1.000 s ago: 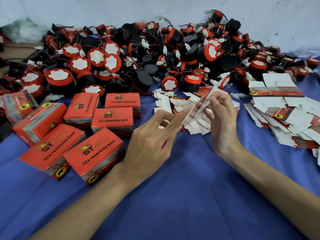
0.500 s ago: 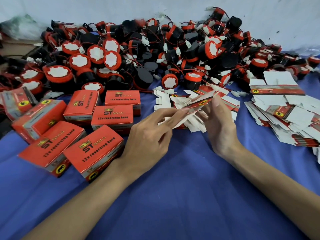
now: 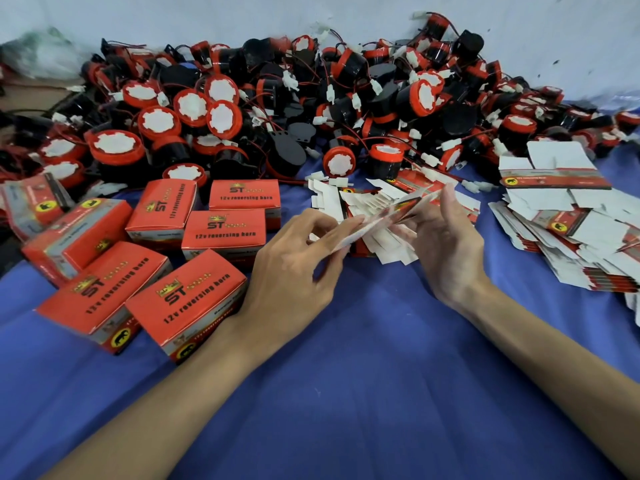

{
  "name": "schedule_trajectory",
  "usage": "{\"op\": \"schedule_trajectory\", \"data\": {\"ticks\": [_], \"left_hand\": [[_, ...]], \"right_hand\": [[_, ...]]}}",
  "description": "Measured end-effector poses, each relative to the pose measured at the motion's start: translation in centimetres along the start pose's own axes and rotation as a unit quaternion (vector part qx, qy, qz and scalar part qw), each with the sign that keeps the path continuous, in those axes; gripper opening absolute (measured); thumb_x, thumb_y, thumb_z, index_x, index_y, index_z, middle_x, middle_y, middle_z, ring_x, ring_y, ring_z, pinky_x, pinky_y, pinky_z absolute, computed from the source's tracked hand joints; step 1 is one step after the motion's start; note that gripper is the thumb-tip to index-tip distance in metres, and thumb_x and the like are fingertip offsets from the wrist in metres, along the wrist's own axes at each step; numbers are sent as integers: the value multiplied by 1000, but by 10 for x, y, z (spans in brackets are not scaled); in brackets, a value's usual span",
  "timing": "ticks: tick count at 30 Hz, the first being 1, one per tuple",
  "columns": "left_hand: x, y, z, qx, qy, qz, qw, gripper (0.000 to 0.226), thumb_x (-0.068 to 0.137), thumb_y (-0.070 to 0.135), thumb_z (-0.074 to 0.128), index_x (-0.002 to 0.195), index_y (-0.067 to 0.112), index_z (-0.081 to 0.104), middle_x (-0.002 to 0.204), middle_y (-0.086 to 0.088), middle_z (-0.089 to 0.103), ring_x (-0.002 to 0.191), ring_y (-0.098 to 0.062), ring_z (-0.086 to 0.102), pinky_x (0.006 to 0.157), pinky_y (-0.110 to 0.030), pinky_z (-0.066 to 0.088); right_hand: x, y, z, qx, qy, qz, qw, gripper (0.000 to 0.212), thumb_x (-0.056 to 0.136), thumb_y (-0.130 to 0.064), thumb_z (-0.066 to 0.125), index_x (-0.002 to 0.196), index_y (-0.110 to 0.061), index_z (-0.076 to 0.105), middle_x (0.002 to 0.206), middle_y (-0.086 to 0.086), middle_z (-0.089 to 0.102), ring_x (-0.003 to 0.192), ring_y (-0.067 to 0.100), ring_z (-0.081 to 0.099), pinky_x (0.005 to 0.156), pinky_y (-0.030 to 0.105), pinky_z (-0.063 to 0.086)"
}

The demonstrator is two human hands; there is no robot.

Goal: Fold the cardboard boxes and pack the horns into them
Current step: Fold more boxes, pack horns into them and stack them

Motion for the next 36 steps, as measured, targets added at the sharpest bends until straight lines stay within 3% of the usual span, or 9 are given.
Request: {"op": "schedule_trajectory", "data": {"ticks": [4,8,12,16,21,25,27,30,36], "left_hand": [[0,1,-1,7,4,-26,1000,41,86,15,68,126,6,61,100,-13,64,87,-27,63,69,-43,54],[2,4,-5,-8,12,-53,998,49,89,33,61,130,7,57,103,-10,66,93,-25,64,74,-42,55],[2,8,-6,-7,12,-69,998,53,90,38,55,131,4,56,107,-6,71,96,-22,66,78,-37,55],[1,9,-5,-37,-1,-96,995,55,91,41,51,135,7,53,124,2,62,119,-20,60,93,-39,53],[0,8,-3,-48,-25,-110,993,53,91,44,48,137,19,50,131,16,41,134,-21,45,105,-33,43],[0,5,-2,-46,-33,-118,991,54,91,45,46,136,15,53,132,17,39,134,-15,41,108,-31,38],[2,5,-3,-51,-25,-120,991,54,91,44,48,134,12,55,133,9,49,131,-15,46,106,-37,43],[4,5,-4,-44,-7,-99,994,54,90,41,55,130,6,57,127,-6,61,121,-19,55,98,-40,50],[5,5,-7,-20,-15,-123,992,74,74,57,67,132,12,55,117,-4,43,110,-12,46,96,-14,39]], "right_hand": [[2,1,0,-12,31,-7,999,45,89,-45,37,86,-15,71,96,8,71,100,24,64,99,41,45],[2,-1,-2,-15,8,-4,1000,45,89,-47,42,75,-21,76,84,-1,73,84,16,67,82,31,53],[-2,3,2,-32,-28,20,999,68,63,-77,66,76,-11,72,87,13,66,90,32,58,86,50,47],[-3,3,1,-61,-32,28,997,74,60,-76,67,76,-3,63,80,20,61,87,30,60,87,60,48],[-2,9,-4,-106,-44,22,993,49,73,-57,54,80,-12,70,78,4,72,78,22,70,66,37,58],[-3,9,-3,-130,-28,5,991,63,71,-52,58,72,10,51,72,12,55,73,27,55,70,46,46],[-7,8,1,-183,-13,-27,983,47,71,-53,54,53,-10,47,60,-1,43,66,19,46,67,44,38],[-11,4,6,-253,-3,-101,962,38,76,-48,48,46,-31,31,48,-9,41,50,0,36,57,18,30],[-17,3,10,-315,-67,-261,910,37,87,-23,48,55,-31,31,47,-19,40,44,-6,35,50,4,22]]}}
Point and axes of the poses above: each hand's wrist, its own x-axis towards the middle knuckle, its own z-axis out of the palm, y = z × x, the point moved 1 cm from there along x, towards the middle knuckle
